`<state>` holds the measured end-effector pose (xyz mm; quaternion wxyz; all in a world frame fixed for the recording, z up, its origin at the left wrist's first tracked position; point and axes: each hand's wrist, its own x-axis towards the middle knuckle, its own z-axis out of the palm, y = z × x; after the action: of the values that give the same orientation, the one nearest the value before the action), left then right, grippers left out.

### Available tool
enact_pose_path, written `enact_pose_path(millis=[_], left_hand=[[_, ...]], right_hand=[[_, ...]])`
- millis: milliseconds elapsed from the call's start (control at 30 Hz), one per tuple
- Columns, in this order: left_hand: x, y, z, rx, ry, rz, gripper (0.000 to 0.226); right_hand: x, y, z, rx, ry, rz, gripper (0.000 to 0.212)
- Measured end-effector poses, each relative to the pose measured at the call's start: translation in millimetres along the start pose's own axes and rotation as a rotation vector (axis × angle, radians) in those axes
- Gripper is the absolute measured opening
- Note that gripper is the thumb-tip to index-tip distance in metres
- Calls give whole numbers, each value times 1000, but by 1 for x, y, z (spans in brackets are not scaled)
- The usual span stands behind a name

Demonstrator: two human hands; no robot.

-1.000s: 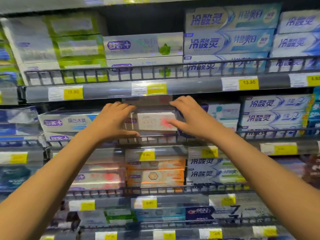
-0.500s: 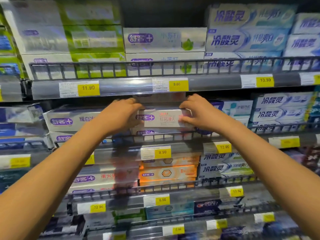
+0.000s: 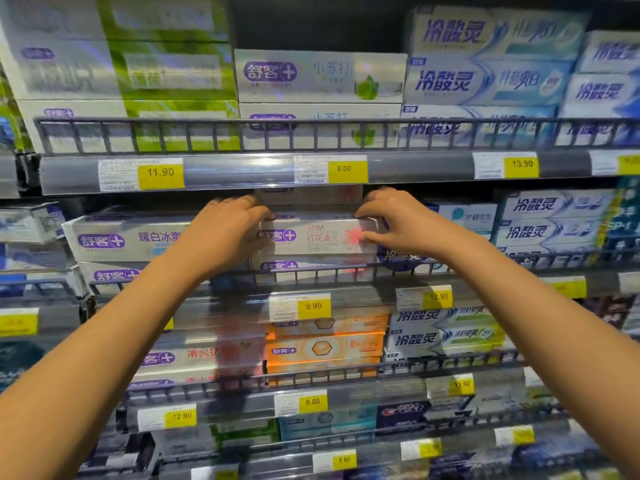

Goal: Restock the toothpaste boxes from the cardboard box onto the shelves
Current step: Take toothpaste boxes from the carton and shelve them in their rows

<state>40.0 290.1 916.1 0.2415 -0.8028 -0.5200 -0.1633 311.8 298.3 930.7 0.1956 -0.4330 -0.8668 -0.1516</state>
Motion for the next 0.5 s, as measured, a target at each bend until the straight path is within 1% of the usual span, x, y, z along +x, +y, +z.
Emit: enact_pose_path(millis=[200,333,500], left_hand=[[0,3,3,0,35,-5,43],[0,5,4,4,37,-23,44],[0,6,4,24,34,-28,45]], right_hand=[[5,1,1,-56,-18,-40,24],[7,0,1,-98,-37,-46,23],[12,4,5,-65,-57,-5,27]])
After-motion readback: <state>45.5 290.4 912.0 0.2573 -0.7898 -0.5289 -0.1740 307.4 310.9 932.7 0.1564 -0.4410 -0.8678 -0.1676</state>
